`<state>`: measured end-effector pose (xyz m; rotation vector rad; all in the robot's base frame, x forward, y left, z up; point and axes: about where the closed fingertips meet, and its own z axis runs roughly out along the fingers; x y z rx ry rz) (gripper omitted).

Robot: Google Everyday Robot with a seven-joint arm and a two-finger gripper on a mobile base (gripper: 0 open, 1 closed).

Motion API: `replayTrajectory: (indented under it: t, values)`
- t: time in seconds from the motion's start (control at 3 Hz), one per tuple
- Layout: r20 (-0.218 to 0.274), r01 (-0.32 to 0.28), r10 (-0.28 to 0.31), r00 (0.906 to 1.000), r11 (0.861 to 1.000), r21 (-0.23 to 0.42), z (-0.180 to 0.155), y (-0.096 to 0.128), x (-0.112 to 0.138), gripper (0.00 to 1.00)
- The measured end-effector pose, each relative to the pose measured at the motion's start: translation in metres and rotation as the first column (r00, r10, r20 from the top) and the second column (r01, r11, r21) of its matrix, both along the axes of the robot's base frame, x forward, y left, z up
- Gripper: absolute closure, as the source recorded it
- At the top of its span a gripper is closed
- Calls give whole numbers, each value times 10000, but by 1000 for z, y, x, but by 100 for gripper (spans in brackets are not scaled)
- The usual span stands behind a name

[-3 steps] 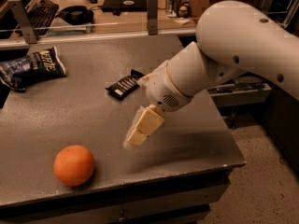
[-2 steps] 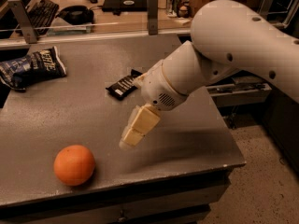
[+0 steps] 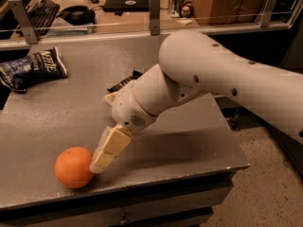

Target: Move orange near blue chip bag

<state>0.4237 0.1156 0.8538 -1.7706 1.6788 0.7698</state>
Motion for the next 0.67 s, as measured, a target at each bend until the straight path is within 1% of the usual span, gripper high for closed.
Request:
replayTrajectory:
  t: [0.33, 0.67]
  values:
    - [-400, -1046, 1077, 9934, 9918, 738, -11, 40, -30, 0]
    - [-600, -1529, 1603, 9852, 9818, 1124, -8, 51, -51, 0]
